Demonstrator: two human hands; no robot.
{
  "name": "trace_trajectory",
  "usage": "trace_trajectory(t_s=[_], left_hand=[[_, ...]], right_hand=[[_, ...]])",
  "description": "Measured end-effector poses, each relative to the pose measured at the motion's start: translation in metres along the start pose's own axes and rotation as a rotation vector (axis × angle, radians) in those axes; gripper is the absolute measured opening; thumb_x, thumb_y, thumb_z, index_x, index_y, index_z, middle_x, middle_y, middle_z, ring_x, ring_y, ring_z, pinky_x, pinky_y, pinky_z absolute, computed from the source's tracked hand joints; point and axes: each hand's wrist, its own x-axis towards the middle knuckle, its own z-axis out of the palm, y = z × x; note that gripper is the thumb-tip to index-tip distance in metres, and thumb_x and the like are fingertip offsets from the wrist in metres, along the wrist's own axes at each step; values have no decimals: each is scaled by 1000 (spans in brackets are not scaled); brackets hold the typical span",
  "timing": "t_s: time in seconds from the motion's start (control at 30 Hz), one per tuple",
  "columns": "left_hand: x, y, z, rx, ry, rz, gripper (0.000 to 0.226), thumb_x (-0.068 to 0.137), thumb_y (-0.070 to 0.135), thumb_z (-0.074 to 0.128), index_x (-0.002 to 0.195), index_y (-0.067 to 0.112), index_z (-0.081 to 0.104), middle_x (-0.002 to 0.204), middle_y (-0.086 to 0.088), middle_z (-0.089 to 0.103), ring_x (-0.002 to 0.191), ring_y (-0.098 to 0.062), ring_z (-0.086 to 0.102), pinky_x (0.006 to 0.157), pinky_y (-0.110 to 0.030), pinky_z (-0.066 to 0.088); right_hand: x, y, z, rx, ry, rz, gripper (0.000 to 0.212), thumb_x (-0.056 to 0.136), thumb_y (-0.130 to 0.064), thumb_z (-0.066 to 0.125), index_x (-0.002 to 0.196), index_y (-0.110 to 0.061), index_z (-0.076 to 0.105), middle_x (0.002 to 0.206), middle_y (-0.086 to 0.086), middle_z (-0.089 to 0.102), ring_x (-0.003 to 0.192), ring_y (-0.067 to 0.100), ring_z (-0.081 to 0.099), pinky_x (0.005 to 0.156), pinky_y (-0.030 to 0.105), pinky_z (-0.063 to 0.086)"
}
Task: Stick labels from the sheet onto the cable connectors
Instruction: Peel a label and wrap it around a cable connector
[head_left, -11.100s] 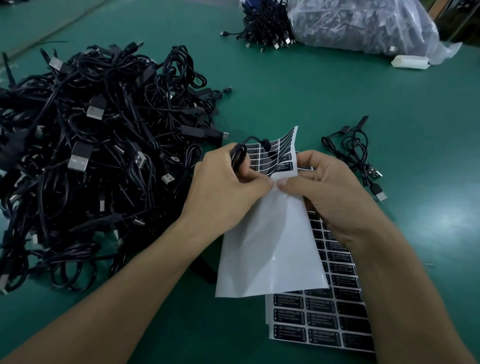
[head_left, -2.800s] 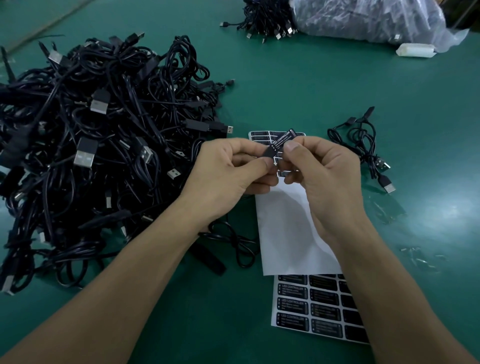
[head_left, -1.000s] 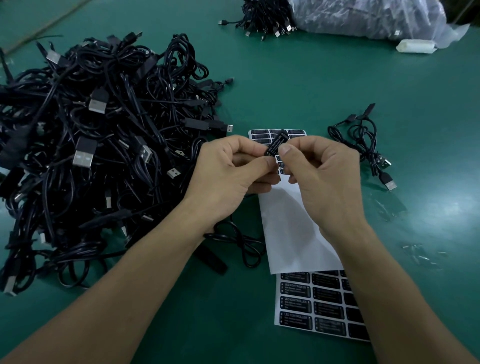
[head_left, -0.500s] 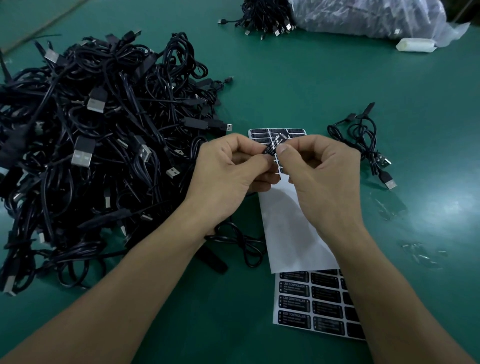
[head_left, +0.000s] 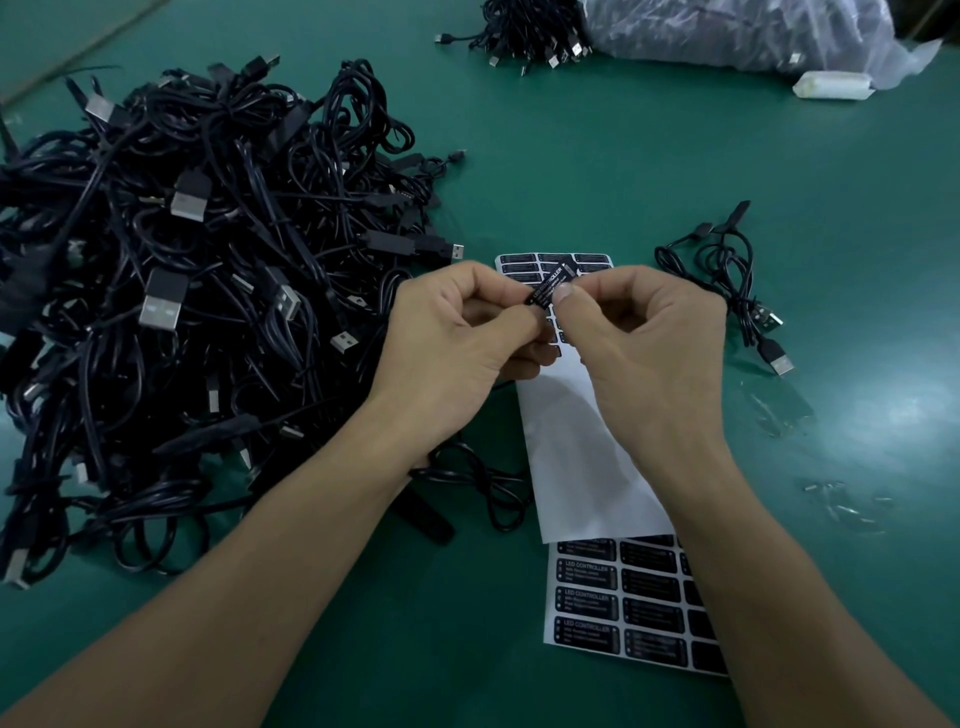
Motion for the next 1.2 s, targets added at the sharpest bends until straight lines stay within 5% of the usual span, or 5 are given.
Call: trace_trajectory(t_s=[0.57, 1.0, 1.2], left_hand=[[1, -2, -2, 13, 1, 21, 10, 90, 0, 71, 82, 3, 66, 66, -8, 74, 55, -13, 70, 54, -23, 57], [2, -2, -1, -43, 2, 1, 5, 90, 2, 71, 86, 4, 68, 64, -5, 73, 57, -12, 71, 55, -22, 57], [4, -3, -2, -51, 10, -10, 5, 91, 1, 69, 88, 5, 67, 67, -5, 75, 62, -14, 74, 58, -24, 60]], right_hand=[[0, 1, -2, -41, 44, -45, 15, 82, -26, 82, 72, -30, 71, 66, -11, 71, 58, 9, 64, 58, 18, 49], [-1, 1, 0, 32, -61, -98, 8, 92, 0, 65, 88, -7, 67, 68, -16, 65, 58, -7, 62, 57, 6, 46], [5, 2, -4, 20, -32, -51, 18, 95, -8, 62, 82, -19, 64, 65, -19, 60, 62, -1, 53, 63, 20, 52]])
